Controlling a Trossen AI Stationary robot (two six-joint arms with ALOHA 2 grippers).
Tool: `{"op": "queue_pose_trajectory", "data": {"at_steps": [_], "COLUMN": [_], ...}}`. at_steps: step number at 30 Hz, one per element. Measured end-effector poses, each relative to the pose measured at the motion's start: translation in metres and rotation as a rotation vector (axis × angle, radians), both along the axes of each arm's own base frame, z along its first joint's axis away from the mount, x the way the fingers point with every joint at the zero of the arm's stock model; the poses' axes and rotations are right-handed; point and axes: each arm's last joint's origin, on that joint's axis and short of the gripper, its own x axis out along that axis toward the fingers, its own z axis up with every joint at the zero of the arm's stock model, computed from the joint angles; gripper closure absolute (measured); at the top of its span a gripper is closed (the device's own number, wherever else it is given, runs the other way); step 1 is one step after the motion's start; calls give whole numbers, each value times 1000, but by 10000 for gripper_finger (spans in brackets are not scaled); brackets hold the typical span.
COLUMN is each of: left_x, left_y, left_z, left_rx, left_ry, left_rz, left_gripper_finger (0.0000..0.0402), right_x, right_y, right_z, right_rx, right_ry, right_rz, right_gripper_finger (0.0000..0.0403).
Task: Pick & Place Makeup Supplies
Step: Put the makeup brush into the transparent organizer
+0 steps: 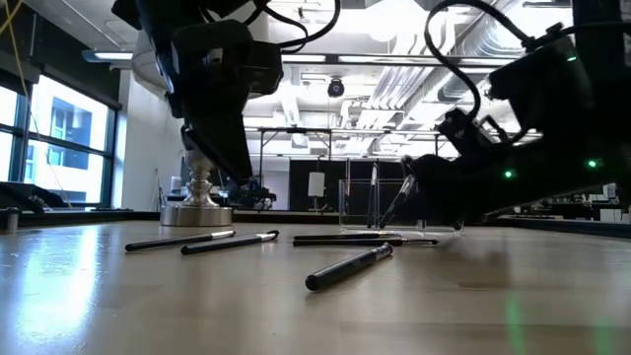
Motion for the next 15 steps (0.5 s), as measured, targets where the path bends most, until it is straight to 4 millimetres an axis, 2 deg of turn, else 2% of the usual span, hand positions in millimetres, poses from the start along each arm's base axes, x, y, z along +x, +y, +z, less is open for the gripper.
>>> {"op": "queue_pose_trajectory", "data": {"at_steps": [5,9,15], "left_x": [0,0,0], "left_y": [-1,-1,-1], "left_z": [0,0,0], "left_rx": [-2,-2,-2], "left_ry": [1,1,1], "left_rz": [-5,-4,-3], "left_gripper_finger": [305,305,305], "right_x": [5,6,12], "right_y": [-11,-20,-30], "right_z": [-2,-3,-12], "right_rx": [42,49,156], "right_ry": [45,57,153], "right_rz": [88,72,83], "right_gripper_finger": [403,403,403]}}
